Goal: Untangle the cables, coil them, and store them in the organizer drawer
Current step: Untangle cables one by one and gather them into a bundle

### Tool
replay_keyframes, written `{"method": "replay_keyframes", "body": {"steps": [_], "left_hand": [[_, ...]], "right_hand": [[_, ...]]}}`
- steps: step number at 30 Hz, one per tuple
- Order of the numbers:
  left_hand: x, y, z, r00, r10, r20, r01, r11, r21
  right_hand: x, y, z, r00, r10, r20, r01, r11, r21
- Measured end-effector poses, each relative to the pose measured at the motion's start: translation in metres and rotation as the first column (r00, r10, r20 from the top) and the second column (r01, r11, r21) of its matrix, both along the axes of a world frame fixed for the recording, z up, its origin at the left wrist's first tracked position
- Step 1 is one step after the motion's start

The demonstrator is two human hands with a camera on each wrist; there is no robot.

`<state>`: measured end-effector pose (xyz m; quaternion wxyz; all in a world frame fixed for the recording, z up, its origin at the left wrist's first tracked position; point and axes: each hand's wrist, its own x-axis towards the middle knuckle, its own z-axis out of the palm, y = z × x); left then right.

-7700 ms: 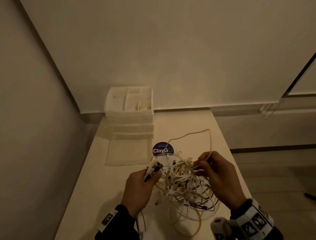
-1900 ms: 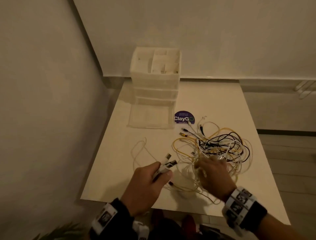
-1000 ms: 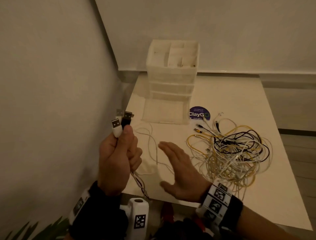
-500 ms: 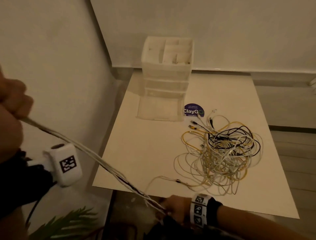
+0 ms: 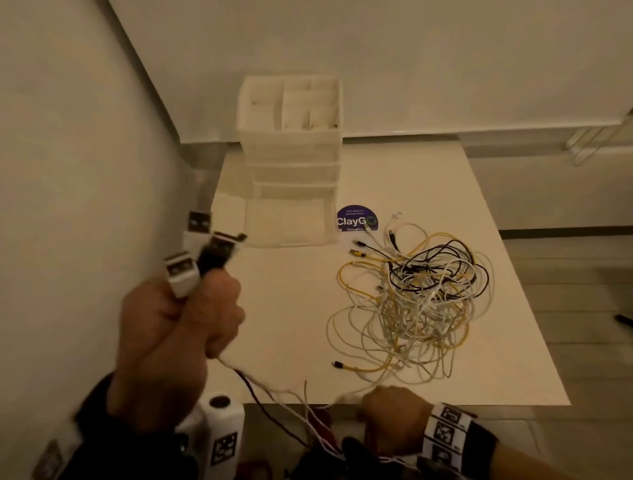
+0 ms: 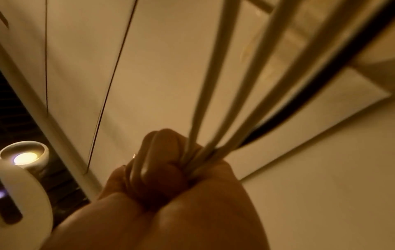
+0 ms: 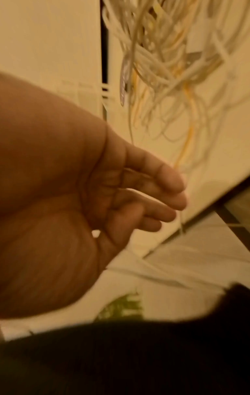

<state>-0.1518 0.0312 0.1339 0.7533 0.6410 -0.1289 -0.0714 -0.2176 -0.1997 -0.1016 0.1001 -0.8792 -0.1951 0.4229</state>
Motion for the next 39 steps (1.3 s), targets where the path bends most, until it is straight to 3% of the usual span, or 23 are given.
{"method": "replay_keyframes", "body": {"steps": [2, 4, 9, 11, 13, 14, 16, 18, 19, 23, 26, 28, 32, 35, 36, 39], "left_hand": [[-0.011, -0.003, -0.024, 0.998, -0.021, -0.057, 0.020, 1.000, -0.017], [-0.023, -0.013, -0.046, 0.989, -0.040, -0.143, 0.037, 0.999, -0.024], [-0.025, -0.025, -0.075, 0.972, -0.018, -0.233, -0.009, 0.993, -0.114], [-0.020, -0.027, -0.087, 0.970, 0.023, -0.243, -0.049, 0.993, -0.104], [-0.012, -0.030, -0.102, 0.958, 0.060, -0.279, -0.088, 0.992, -0.090], [-0.008, -0.033, -0.109, 0.956, 0.071, -0.284, -0.098, 0.992, -0.082], [0.004, -0.045, -0.118, 0.954, 0.092, -0.286, -0.109, 0.993, -0.044], [0.017, -0.064, -0.124, 0.964, 0.103, -0.247, -0.098, 0.995, 0.031], [0.023, -0.075, -0.125, 0.971, 0.115, -0.210, -0.096, 0.991, 0.098], [0.048, -0.125, -0.117, 0.991, 0.127, -0.049, -0.112, 0.966, 0.234], [0.066, -0.151, -0.103, 0.988, 0.150, -0.019, -0.144, 0.972, 0.185], [0.073, -0.163, -0.095, 0.986, 0.153, -0.063, -0.143, 0.980, 0.139], [0.081, -0.175, -0.089, 0.991, 0.132, -0.033, -0.127, 0.982, 0.140], [0.089, -0.170, -0.079, 0.983, 0.177, 0.044, -0.181, 0.978, 0.104], [0.095, -0.163, -0.071, 0.974, 0.219, 0.059, -0.223, 0.973, 0.062], [0.116, -0.132, -0.042, 0.916, 0.363, 0.172, -0.360, 0.932, -0.047]], "right_hand": [[0.023, -0.003, -0.002, 0.967, -0.191, 0.167, 0.180, 0.981, 0.079], [0.040, 0.003, -0.015, 0.926, -0.272, 0.262, 0.255, 0.962, 0.097], [0.042, 0.022, -0.043, 0.952, -0.094, 0.291, 0.146, 0.976, -0.162], [0.046, 0.017, -0.038, 0.933, -0.135, 0.334, 0.183, 0.976, -0.116], [0.055, 0.003, -0.022, 0.872, -0.343, 0.349, 0.327, 0.939, 0.107], [0.060, -0.004, -0.010, 0.804, -0.500, 0.322, 0.421, 0.861, 0.285], [0.070, -0.020, 0.025, 0.634, -0.751, 0.187, 0.532, 0.599, 0.599], [0.077, -0.033, 0.063, 0.513, -0.858, 0.029, 0.538, 0.348, 0.767], [0.080, -0.037, 0.081, 0.490, -0.871, -0.016, 0.511, 0.273, 0.815], [0.093, -0.042, 0.125, 0.447, -0.892, -0.069, 0.398, 0.129, 0.908], [0.105, -0.050, 0.141, 0.368, -0.917, -0.152, 0.373, -0.004, 0.928], [0.109, -0.059, 0.151, 0.371, -0.916, -0.150, 0.363, -0.006, 0.932], [0.108, -0.067, 0.158, 0.503, -0.857, -0.114, 0.365, 0.091, 0.927], [0.106, -0.066, 0.149, 0.553, -0.805, -0.215, 0.369, 0.005, 0.929], [0.104, -0.065, 0.142, 0.586, -0.778, -0.226, 0.386, 0.023, 0.922], [0.097, -0.069, 0.105, 0.682, -0.731, -0.022, 0.375, 0.323, 0.869]]}}
